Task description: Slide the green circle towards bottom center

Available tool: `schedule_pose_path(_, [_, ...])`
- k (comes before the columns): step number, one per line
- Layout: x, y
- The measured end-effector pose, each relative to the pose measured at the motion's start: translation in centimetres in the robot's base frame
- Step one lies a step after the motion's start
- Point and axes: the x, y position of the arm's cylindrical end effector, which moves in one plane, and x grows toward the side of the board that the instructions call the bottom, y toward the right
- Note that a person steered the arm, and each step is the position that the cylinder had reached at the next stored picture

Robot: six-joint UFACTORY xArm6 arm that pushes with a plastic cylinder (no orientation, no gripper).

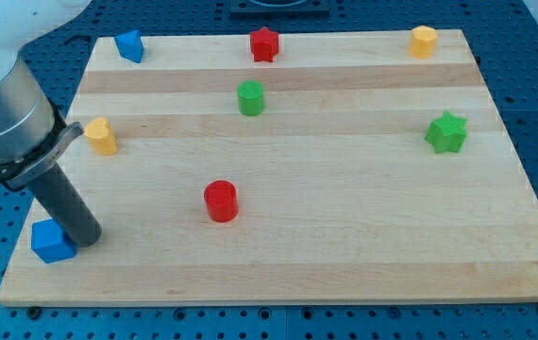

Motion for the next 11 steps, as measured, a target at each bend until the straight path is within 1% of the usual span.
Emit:
schedule_pose_path(1, [-2.6, 0.2])
schedule_pose_path(2, [-8.0, 1.7])
schedule_pose_path(3, [-12.1, 3.7])
schedule_pose_path(4, [-13.2, 9.4])
schedule_pose_path(5, [-13.2, 15.5])
schedule_pose_path(6, [-14.6, 18.8])
schedule_pose_path(8, [-22.7, 18.8])
schedule_pose_path(10, [-23.6, 23.1])
schedule_pose_path(11, [-26.0, 23.0])
